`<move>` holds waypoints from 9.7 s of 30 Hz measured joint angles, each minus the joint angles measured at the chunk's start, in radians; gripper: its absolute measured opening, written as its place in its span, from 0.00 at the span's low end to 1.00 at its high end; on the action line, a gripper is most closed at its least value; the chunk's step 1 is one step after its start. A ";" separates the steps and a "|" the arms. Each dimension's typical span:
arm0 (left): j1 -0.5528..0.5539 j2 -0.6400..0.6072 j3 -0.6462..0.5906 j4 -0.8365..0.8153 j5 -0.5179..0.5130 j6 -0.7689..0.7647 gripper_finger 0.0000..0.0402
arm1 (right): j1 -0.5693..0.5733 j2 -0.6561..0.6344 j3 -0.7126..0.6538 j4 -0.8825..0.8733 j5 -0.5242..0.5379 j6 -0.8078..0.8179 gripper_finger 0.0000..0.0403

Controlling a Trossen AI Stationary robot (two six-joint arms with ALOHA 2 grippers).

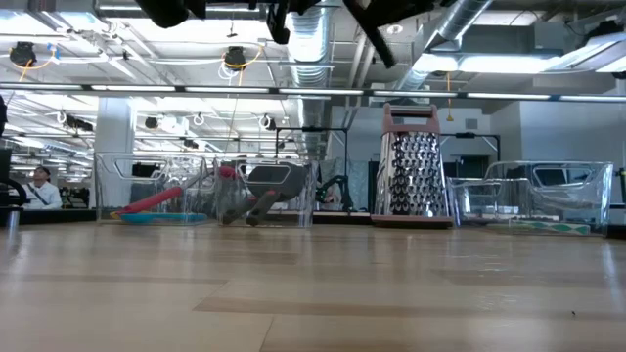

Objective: Pick & Place Kitchen Items
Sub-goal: Put the black spatula into the middle transparent bin, then return to Home Position

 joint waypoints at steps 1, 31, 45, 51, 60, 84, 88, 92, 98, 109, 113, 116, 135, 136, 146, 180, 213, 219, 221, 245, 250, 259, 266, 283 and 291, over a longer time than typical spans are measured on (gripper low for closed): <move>0.001 0.000 0.000 0.000 -0.018 0.007 0.00 | 0.001 0.000 0.000 -0.001 -0.008 0.000 0.46; 0.051 -0.249 0.001 -0.405 0.053 -0.016 0.00 | 0.098 -0.256 0.000 -0.151 -0.029 0.086 0.35; 0.382 -0.337 0.001 -0.751 0.464 -0.298 0.00 | 0.199 -0.446 0.000 -0.193 -0.079 0.139 0.07; 0.509 -0.336 0.001 -0.836 0.529 -0.314 0.00 | 0.236 -0.442 0.000 -0.203 -0.078 0.144 0.02; 0.583 -0.193 0.002 -0.856 0.654 -0.353 0.00 | 0.227 -0.423 0.000 -0.223 -0.078 0.154 0.02; 0.616 0.112 0.002 -0.798 0.747 -0.480 0.00 | 0.231 -0.425 0.000 -0.223 -0.078 0.154 0.00; 0.617 0.165 0.002 -0.743 0.773 -0.517 0.00 | 0.231 -0.425 0.000 -0.224 -0.078 0.154 0.00; 0.616 0.188 0.002 -0.705 0.757 -0.533 0.01 | 0.231 -0.425 0.000 -0.239 -0.078 0.154 0.00; 0.615 0.186 0.002 -0.702 0.688 -0.528 0.04 | 0.231 -0.425 0.000 -0.242 -0.078 0.154 0.00; 0.619 0.176 0.002 -0.695 0.645 -0.497 0.27 | 0.231 -0.425 0.000 -0.242 -0.079 0.154 0.00; 0.625 0.138 0.001 -0.695 0.647 -0.465 0.34 | 0.231 -0.425 0.000 -0.243 -0.080 0.154 0.00; 0.638 0.086 0.001 -0.695 0.636 -0.419 0.36 | 0.231 -0.425 0.000 -0.243 -0.082 0.154 0.00; 0.570 -0.408 0.001 -0.695 0.685 -0.175 0.18 | 0.231 -0.425 0.000 -0.242 -0.082 0.154 0.00; 0.543 -0.425 0.001 -0.695 0.685 -0.162 0.15 | 0.230 -0.425 0.000 -0.242 -0.082 0.153 0.00; 0.217 -0.525 0.001 -0.696 0.589 0.021 0.00 | 0.176 -0.424 0.000 -0.167 -0.283 0.102 0.00; 0.128 -0.979 -0.011 -1.230 0.315 0.234 0.00 | -0.254 -0.781 -0.114 -0.151 -0.704 -0.040 0.00; 0.129 -1.542 -0.418 -1.230 0.118 0.154 0.00 | -0.254 -1.381 -0.470 -0.097 -0.676 -0.004 0.00; 0.129 -1.551 -0.430 -1.228 0.119 0.107 0.00 | -0.255 -1.420 -0.515 -0.089 -0.676 -0.007 0.00; 0.129 -1.552 -0.430 -1.226 0.119 0.103 0.00 | -0.255 -1.418 -0.516 -0.075 -0.675 -0.011 0.00; 0.129 -1.555 -0.701 -1.084 0.166 0.122 0.00 | -0.255 -1.421 -0.900 0.136 -0.663 0.157 0.00; 0.129 -1.555 -0.832 -0.954 0.265 0.209 0.00 | -0.255 -1.421 -0.998 0.202 -0.663 0.125 0.00; 0.129 -1.547 -0.909 -0.860 0.399 0.234 0.00 | -0.255 -1.421 -1.089 0.268 -0.680 0.069 0.00; 0.129 -1.547 -0.909 -0.863 0.400 0.234 0.00 | -0.253 -1.421 -1.133 0.282 -0.700 0.058 0.00; 0.129 -1.540 -0.909 -0.879 0.374 0.233 0.01 | -0.253 -1.414 -1.138 0.292 -0.739 0.011 0.00; 0.130 -1.540 -0.909 -0.873 0.374 0.232 0.01 | -0.253 -1.413 -1.138 0.291 -0.737 0.012 0.00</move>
